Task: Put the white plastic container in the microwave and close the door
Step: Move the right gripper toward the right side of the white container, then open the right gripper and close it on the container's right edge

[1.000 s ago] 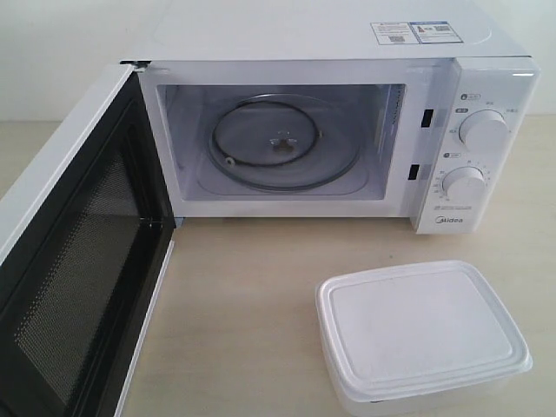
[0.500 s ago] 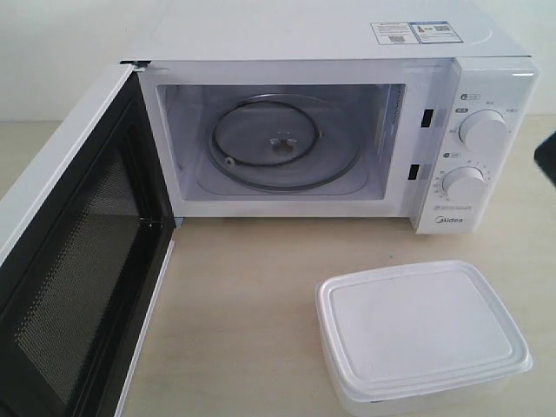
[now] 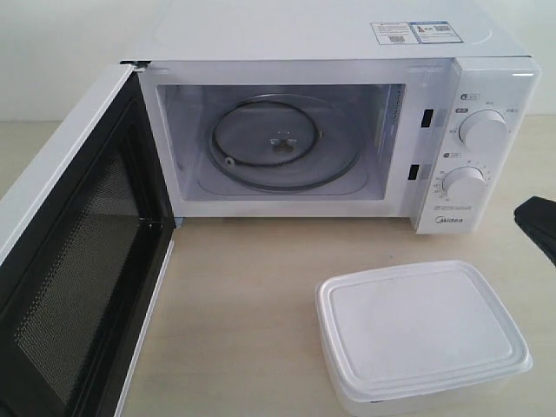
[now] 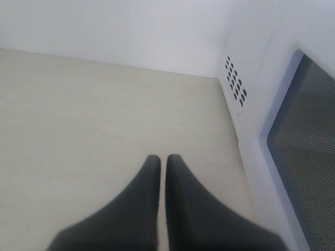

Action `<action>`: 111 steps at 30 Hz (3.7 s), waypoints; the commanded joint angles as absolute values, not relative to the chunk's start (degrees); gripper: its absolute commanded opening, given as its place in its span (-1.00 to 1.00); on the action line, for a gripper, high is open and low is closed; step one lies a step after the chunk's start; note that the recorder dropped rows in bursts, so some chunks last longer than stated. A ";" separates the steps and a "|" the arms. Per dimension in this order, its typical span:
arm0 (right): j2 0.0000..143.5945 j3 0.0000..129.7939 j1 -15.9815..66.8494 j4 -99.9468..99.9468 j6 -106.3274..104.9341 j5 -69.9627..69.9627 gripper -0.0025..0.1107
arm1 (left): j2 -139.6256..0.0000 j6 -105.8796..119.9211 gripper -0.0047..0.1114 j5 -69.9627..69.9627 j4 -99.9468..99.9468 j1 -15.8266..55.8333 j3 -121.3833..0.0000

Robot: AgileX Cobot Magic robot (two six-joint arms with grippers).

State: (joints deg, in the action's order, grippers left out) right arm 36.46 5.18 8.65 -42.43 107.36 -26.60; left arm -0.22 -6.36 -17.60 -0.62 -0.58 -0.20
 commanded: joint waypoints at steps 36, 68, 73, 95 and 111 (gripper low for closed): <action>60.04 0.00 8.63 -58.34 120.22 -52.58 -0.96 | 0.00 -6.88 -0.84 -17.54 -0.59 -0.08 0.00; 60.60 0.00 8.63 -76.86 120.22 -37.09 -0.96 | 0.00 -6.88 -0.84 -17.54 -0.59 -0.08 0.00; 61.29 0.00 8.63 -73.89 120.22 -36.60 -0.95 | 0.00 -6.88 -0.84 -17.54 -0.59 -0.08 0.00; 61.29 0.00 8.63 -66.34 120.27 -27.32 -0.15 | 0.00 -6.88 -0.84 -17.54 -0.59 -0.08 0.00; 61.29 0.00 8.63 -58.68 120.27 -25.93 -0.15 | 0.00 -6.88 -0.84 -17.54 -0.59 -0.08 0.00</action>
